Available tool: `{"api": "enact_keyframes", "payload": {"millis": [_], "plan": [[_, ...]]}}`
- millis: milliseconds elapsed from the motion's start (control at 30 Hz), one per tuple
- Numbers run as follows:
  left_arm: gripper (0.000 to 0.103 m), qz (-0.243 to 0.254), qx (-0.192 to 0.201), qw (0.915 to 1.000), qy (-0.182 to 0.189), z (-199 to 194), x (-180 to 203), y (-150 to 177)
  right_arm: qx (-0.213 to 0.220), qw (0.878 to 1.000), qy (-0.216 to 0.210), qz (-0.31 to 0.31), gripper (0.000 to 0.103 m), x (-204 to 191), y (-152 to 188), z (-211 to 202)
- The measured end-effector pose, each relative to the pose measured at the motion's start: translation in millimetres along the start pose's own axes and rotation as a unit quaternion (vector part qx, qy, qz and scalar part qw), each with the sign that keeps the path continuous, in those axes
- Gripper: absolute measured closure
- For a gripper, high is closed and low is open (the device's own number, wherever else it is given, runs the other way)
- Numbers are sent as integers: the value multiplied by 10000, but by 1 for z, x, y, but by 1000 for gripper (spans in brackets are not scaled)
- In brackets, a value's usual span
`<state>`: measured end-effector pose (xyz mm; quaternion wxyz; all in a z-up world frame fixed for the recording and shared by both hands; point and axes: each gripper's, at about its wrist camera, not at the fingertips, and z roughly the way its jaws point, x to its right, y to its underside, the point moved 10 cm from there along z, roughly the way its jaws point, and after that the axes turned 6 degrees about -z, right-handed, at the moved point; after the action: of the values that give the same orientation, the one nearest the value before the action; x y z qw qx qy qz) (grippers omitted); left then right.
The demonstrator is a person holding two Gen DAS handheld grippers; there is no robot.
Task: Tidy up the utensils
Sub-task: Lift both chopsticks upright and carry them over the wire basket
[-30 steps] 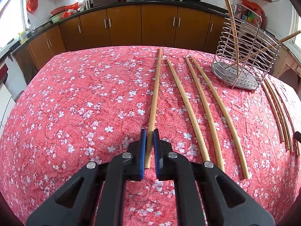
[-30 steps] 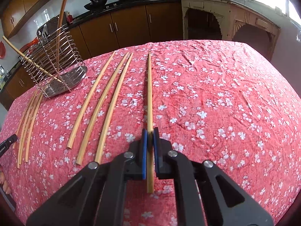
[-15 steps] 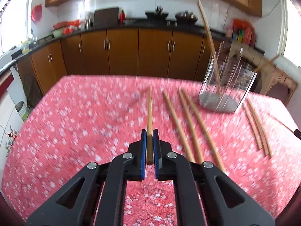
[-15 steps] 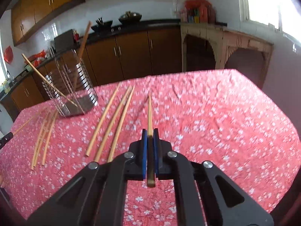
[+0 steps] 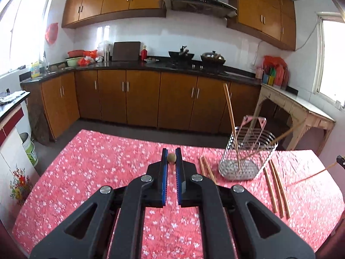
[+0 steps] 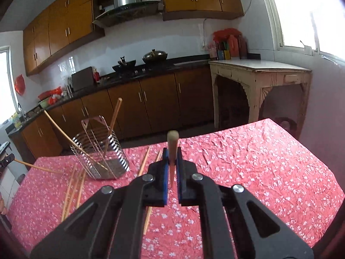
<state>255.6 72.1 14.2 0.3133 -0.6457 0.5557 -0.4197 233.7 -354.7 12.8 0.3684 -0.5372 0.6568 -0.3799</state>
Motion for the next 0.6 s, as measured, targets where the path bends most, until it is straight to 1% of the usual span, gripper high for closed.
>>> {"api": "enact_keyframes", "payload": {"millis": [133, 333, 433, 500, 600], "plan": [[97, 0, 90, 10000, -23, -3, 2, -10, 127, 9999, -107, 38, 96, -8, -17, -2], [97, 32, 185, 9998, 3, -4, 8, -24, 326, 9990, -291, -78, 96, -21, -41, -11], [97, 77, 252, 9996, 38, -8, 16, -35, 458, 9973, -572, -30, 96, -31, -62, -20], [97, 112, 340, 9993, 84, -12, 25, -47, 562, 9955, -769, 36, 96, -36, -74, -27], [97, 140, 514, 9984, 179, -22, 41, -68, 763, 9910, -1086, 153, 96, -47, -102, -37]]}}
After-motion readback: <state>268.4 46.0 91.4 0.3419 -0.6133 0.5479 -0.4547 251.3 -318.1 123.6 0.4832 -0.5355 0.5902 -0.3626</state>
